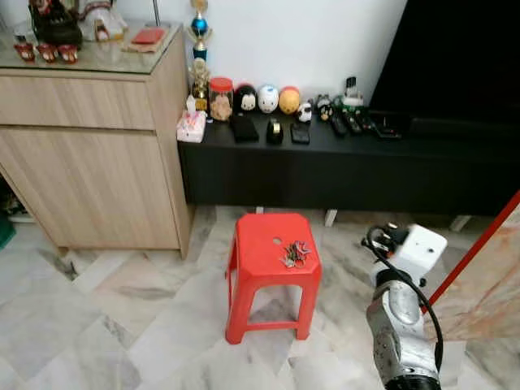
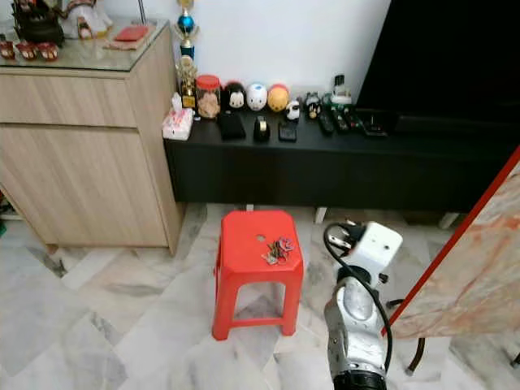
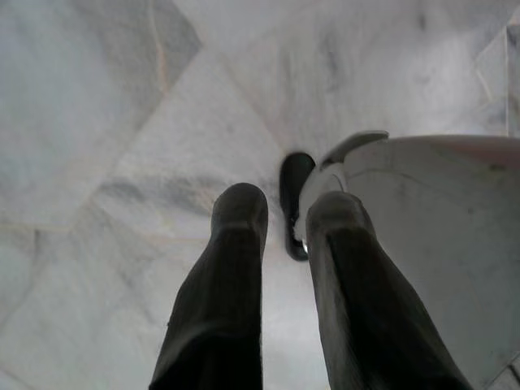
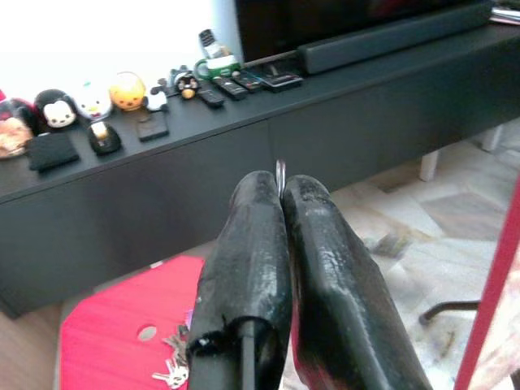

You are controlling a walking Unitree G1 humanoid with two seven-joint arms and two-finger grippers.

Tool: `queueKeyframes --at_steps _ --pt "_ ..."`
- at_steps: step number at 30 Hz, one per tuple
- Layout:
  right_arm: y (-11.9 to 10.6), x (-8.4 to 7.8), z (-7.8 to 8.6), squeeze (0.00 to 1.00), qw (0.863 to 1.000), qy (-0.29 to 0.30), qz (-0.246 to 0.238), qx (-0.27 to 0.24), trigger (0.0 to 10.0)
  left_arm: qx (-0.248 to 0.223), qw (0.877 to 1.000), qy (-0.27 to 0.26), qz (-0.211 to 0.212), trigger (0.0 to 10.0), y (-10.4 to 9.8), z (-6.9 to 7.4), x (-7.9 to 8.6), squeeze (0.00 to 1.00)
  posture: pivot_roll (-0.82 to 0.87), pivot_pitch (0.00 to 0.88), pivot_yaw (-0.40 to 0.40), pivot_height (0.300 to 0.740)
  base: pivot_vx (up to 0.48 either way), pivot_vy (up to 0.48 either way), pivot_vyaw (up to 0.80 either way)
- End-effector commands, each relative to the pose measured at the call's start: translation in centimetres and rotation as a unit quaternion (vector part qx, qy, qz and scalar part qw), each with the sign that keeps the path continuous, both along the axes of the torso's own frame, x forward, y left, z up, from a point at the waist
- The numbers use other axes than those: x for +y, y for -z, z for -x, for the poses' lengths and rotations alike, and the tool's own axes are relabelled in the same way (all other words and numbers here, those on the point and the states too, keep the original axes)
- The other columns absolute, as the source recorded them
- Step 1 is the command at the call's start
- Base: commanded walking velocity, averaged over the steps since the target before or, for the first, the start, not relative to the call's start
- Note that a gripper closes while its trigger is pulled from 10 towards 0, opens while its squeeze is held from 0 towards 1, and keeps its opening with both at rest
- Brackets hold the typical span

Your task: Hang keys on a hook

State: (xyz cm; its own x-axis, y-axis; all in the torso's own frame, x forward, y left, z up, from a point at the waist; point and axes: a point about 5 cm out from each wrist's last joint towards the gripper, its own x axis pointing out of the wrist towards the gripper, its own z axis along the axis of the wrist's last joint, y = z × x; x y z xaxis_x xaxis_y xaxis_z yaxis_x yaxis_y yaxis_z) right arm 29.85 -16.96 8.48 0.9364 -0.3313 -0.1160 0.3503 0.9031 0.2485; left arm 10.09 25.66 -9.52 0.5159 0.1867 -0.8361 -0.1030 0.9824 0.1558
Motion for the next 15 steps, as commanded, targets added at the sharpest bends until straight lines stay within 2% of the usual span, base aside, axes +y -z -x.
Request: queueKeyframes --at_steps 1,3,15 --pt "-0.54 -0.09 -0.29 0.0 1.0 0.003 0.001 -0.005 10.0 0.007 1.0 0.007 0.003 10.0 0.18 0.22 -0.37 0.0 0.09 0.0 -0.112 0.74 0.0 -0.409 0.0" --pt "-0.5 -0.05 -0.32 0.0 1.0 0.002 -0.002 -0.002 10.0 0.007 1.0 0.006 0.003 10.0 0.18 0.27 -0.34 0.0 0.09 0.0 -0.112 0.74 0.0 -0.353 -0.67" --pt "-0.55 0.29 -0.41 0.0 1.0 -0.004 -0.005 -0.004 10.0 0.002 1.0 -0.004 0.004 10.0 0.17 0.14 -0.42 0.0 0.09 0.0 -0.111 0.74 0.0 0.0 -0.8"
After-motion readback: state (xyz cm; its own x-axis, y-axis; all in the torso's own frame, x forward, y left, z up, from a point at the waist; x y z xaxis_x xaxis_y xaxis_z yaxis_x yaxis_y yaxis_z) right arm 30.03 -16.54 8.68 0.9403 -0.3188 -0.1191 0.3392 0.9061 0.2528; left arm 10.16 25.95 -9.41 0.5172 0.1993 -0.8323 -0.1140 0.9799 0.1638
